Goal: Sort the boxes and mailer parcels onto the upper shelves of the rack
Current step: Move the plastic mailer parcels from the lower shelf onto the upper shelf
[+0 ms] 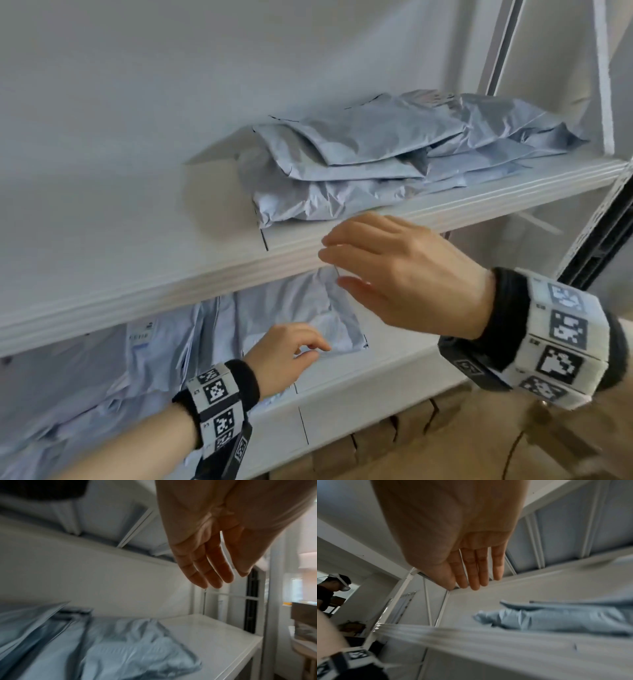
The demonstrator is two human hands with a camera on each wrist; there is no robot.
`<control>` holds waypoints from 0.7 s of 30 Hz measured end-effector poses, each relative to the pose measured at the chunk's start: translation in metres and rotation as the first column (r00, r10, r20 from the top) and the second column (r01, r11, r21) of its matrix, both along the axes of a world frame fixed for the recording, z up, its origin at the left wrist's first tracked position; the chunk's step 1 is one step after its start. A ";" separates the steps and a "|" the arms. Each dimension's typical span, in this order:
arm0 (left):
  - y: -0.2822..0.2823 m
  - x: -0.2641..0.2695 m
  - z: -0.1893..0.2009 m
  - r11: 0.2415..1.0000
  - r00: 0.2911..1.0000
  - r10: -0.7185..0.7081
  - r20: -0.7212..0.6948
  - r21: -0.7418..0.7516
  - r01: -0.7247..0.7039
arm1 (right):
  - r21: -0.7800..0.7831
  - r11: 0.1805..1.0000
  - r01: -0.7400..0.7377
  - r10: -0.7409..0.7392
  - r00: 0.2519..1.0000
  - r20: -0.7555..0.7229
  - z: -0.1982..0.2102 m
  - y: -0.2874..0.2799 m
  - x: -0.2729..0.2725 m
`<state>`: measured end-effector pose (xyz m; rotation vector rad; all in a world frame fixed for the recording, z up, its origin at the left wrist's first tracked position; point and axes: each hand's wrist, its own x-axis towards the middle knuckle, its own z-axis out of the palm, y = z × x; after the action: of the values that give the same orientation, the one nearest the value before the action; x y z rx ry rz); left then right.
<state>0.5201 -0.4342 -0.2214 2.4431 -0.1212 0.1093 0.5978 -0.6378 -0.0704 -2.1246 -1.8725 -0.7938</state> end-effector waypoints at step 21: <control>0.110 0.038 -0.121 0.662 0.640 0.742 -0.198 0.067 -0.747 | -0.396 0.877 0.272 -0.478 0.574 -0.665 -0.293 0.074 0.144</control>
<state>0.5577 -0.3244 -0.3429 2.3032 1.0052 0.2124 0.7422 -0.5635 -0.3629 -2.4862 -1.1070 0.3268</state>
